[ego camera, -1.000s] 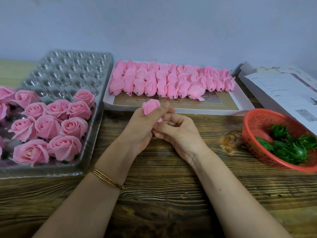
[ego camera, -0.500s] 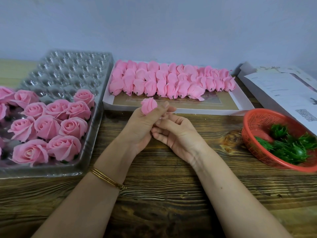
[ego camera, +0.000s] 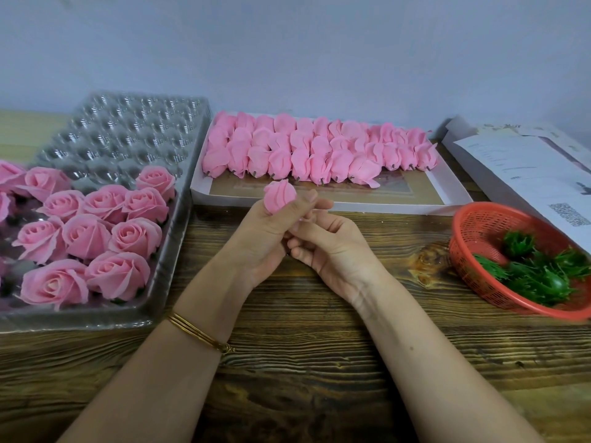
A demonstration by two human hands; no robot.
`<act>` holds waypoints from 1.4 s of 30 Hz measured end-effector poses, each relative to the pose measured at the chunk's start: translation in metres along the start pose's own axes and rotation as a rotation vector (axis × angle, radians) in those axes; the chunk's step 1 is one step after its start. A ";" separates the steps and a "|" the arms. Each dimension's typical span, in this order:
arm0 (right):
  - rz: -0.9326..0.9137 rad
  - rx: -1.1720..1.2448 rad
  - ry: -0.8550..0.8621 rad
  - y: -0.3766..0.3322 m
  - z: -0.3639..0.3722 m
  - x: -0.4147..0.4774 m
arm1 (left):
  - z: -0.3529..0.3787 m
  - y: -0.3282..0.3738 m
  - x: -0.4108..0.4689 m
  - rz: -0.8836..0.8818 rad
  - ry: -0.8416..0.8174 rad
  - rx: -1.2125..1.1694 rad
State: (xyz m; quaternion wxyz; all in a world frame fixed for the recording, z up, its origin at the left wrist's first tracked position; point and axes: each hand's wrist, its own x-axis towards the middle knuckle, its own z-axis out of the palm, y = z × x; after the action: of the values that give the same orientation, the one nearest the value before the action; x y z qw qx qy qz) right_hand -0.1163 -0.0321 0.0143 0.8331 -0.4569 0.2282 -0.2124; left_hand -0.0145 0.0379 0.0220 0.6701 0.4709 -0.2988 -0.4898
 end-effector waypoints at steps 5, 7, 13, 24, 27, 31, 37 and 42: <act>-0.032 -0.015 0.002 0.001 0.000 0.000 | -0.002 -0.002 0.002 -0.009 -0.005 -0.017; -0.037 -0.008 0.002 0.001 0.001 0.000 | -0.003 -0.003 0.004 -0.005 -0.010 -0.025; -0.054 -0.027 0.030 0.003 0.002 0.001 | 0.000 -0.001 0.001 0.002 -0.041 -0.009; 0.102 -0.008 -0.038 -0.003 0.000 -0.001 | -0.003 -0.004 0.005 0.039 0.084 0.040; 0.127 0.033 0.005 -0.006 -0.003 -0.001 | -0.003 -0.008 0.005 0.115 0.212 0.193; 0.113 -0.056 0.070 -0.008 0.001 -0.002 | -0.002 -0.012 0.005 0.229 0.232 0.489; 0.078 -0.124 0.141 -0.005 0.001 -0.002 | -0.001 -0.019 0.007 0.245 0.201 0.666; 0.084 -0.101 0.152 -0.006 0.001 -0.002 | 0.000 -0.021 0.007 0.274 0.187 0.685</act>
State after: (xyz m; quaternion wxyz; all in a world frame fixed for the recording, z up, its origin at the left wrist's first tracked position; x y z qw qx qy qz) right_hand -0.1181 -0.0333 0.0200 0.7974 -0.4709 0.3201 -0.1997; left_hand -0.0206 0.0299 0.0022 0.5577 0.6657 -0.4431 -0.2224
